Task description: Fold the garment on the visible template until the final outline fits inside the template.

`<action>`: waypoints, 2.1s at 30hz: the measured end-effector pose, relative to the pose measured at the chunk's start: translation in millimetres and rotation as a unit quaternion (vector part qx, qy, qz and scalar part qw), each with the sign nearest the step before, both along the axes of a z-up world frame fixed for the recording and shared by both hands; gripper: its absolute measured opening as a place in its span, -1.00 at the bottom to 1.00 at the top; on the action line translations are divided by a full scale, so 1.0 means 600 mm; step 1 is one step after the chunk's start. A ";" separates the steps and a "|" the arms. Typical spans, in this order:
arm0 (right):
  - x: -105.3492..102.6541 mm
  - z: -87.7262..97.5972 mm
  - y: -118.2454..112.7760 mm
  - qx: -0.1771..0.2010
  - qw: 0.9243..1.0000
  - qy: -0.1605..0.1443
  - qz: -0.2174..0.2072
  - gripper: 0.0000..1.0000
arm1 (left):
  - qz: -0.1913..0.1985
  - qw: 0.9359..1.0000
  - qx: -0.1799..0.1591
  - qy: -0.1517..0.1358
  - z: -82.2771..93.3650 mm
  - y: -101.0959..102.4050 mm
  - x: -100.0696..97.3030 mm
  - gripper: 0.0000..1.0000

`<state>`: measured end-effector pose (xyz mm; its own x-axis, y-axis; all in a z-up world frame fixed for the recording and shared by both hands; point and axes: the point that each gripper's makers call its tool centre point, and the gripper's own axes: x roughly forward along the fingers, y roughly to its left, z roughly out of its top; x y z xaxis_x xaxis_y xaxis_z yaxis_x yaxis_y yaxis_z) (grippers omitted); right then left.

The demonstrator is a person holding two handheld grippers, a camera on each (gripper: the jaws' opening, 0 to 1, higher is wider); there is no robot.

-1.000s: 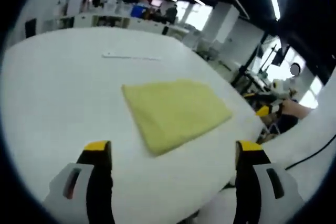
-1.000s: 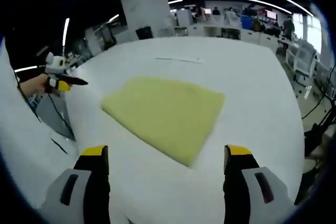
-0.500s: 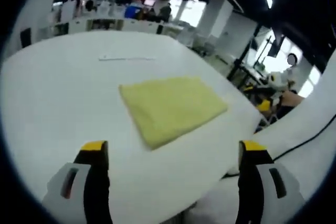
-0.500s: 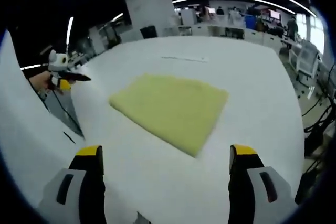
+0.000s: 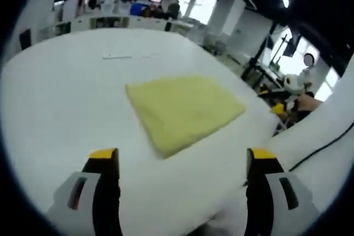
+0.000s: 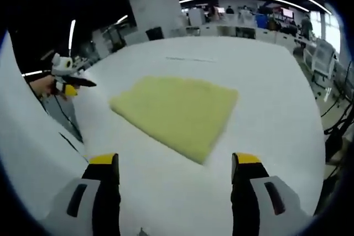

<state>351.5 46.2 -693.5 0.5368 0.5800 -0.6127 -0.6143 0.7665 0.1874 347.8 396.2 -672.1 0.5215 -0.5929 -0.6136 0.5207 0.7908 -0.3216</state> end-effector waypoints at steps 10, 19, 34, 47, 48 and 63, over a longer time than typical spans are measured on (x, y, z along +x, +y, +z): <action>0.041 -0.071 -0.034 -0.010 1.000 -0.002 -0.027 0.20 | 0.013 1.000 0.003 0.017 -0.079 0.001 0.018 0.29; 0.043 -0.094 -0.040 -0.001 0.999 0.008 -0.039 0.03 | 0.018 1.000 0.005 0.016 -0.103 0.008 0.026 0.06; 0.050 -0.103 -0.029 -0.009 1.000 0.010 -0.024 -0.08 | 0.012 1.000 0.010 0.022 -0.121 0.006 0.030 -0.01; 0.053 -0.109 -0.025 -0.013 1.000 0.011 -0.018 -0.14 | 0.003 1.000 0.004 0.020 -0.126 -0.002 0.032 -0.09; 0.053 -0.109 -0.025 -0.012 1.000 0.010 -0.019 -0.15 | 0.002 1.000 0.003 0.019 -0.125 -0.003 0.033 -0.10; 0.057 -0.105 -0.018 -0.032 0.999 -0.004 0.004 -0.34 | -0.013 1.000 0.011 -0.001 -0.124 -0.011 0.039 -0.31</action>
<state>385.7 35.4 -756.6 0.5374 0.5445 -0.6440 -0.6216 0.7719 0.1338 371.2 389.6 -746.3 0.5078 -0.5925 -0.6254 0.5419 0.7840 -0.3027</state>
